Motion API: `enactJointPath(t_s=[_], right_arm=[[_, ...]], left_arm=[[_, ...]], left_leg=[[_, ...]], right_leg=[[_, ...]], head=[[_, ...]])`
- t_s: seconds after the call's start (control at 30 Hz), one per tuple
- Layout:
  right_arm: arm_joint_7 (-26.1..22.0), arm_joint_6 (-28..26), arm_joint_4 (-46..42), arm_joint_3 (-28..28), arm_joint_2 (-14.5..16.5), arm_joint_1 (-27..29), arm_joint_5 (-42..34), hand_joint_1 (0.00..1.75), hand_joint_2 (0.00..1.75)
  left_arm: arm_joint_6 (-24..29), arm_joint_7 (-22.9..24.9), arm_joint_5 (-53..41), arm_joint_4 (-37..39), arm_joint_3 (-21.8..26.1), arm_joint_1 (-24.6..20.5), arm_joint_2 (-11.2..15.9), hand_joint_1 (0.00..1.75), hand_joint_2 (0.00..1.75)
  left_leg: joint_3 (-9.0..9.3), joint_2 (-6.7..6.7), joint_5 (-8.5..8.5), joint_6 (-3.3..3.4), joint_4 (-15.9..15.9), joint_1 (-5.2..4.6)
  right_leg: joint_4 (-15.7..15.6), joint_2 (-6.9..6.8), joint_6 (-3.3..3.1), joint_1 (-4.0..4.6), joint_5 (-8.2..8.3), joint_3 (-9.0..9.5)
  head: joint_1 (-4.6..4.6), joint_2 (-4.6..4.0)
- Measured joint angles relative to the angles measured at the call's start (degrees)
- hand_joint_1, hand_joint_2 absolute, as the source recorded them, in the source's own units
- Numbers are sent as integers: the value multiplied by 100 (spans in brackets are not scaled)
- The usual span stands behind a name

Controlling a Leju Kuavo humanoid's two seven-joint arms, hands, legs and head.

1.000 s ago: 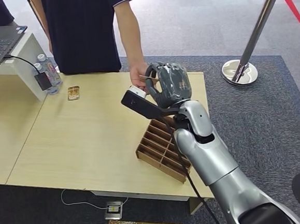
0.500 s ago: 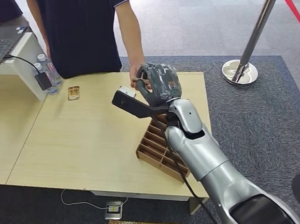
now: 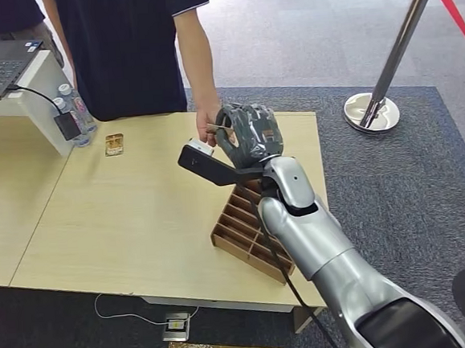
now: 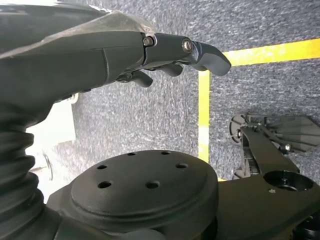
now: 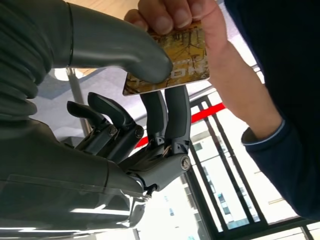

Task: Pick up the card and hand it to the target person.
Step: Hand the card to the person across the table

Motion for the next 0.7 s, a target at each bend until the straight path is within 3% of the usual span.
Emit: enactJointPath(t_s=[0.3,0.7], right_arm=[[78,-122,-321,-97,-604,406,-14,175,175],[141,-121,-518,-101,-817,546,-134,174,175]], left_arm=[[-138,-75,-263,-2,-210,-9,-17,0,175],[-156,-106,-291,0,-307,-11,-16,0,175]], left_leg=[[-1,-2,0,1,2,-3],[-1,-2,0,1,2,-1]], right_leg=[[-1,0,3,-3,2,1],[0,0,3,-1,2,1]], head=[[0,0],[1,0]])
